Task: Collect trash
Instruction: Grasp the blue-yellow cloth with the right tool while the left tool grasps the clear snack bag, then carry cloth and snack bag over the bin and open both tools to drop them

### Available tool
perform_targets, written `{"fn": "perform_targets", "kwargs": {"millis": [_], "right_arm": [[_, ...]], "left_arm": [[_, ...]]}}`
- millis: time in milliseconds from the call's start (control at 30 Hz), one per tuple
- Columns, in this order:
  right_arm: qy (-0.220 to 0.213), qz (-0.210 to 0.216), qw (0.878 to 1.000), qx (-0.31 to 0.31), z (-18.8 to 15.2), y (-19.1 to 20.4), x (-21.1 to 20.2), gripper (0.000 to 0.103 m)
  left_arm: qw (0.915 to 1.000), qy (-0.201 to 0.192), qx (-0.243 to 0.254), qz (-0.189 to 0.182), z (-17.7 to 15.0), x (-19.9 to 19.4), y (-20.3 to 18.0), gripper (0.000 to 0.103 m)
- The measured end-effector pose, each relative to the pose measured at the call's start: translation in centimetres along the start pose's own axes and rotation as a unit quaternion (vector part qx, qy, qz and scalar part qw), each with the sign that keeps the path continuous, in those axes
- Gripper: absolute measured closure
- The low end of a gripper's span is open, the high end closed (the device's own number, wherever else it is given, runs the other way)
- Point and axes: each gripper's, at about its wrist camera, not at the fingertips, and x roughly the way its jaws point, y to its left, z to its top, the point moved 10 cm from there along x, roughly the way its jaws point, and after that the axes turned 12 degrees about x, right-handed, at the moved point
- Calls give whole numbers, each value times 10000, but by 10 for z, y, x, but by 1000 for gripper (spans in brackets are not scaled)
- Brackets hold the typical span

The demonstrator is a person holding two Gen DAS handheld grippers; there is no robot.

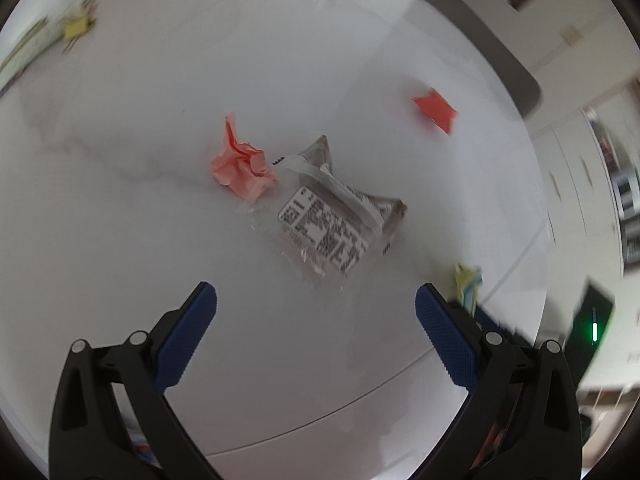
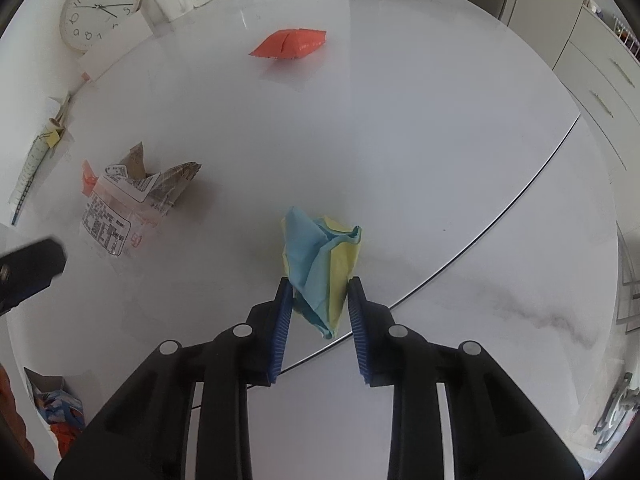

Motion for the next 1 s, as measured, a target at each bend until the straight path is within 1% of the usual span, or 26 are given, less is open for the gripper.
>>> {"fn": "perform_targets", "kwargs": {"millis": [67,133,233,333,367,433,500,533,600,633,667,700,733,767,833,867,967,1000], "right_arm": [[-55,134,9999,92,0,-6,-9,74],[-99,251,9995,173,1,-12,-19,74],[-167,369,9989,237,1,-16,-31,74],[-231,465,9982,304,-2,-23,-43,74],[-238,476,9981,319,-2,-27,-46,74],[-258,499,9978,355,-3,-32,-50,74],[-269,507,9975,400,-2,-37,-52,74],[-274,515,9974,428,-2,-41,-54,74],[-277,515,9971,486,-3,-47,-56,74],[-281,515,9970,506,-3,-50,-57,74],[-280,502,9969,529,-4,-53,-58,74],[-294,496,9968,549,-5,-55,-59,73],[-305,494,9967,569,-5,-57,-60,73],[-316,491,9965,598,-6,-60,-63,73],[-343,505,9960,657,-7,-63,-68,73],[-353,520,9957,680,-8,-64,-70,73],[-407,553,9952,695,-11,-66,-78,73],[-439,562,9951,687,-12,-66,-82,73]], "left_arm": [[9994,48,-315,145,6,4,-1,8],[9968,62,-741,304,13,8,-1,8],[9880,22,-1440,567,24,13,-2,8],[9747,23,-2018,962,32,20,0,8],[9700,81,-2168,1095,32,23,1,8],[9577,160,-2587,1253,29,30,3,8],[9482,224,-2798,1488,27,37,7,8],[9442,257,-2887,1566,26,41,9,8],[9392,308,-2998,1648,24,48,12,8],[9381,365,-3034,1634,23,52,12,9],[9390,402,-3024,1587,23,55,11,15],[9435,503,-2919,1486,23,62,9,21],[9490,593,-2773,1381,25,68,6,30],[9537,610,-2630,1324,28,72,3,32],[9591,487,-2474,1284,30,70,1,41],[9607,455,-2436,1251,31,69,0,45],[9662,345,-2280,1148,27,64,-1,52],[9681,314,-2204,1150,25,62,-1,53]]}}
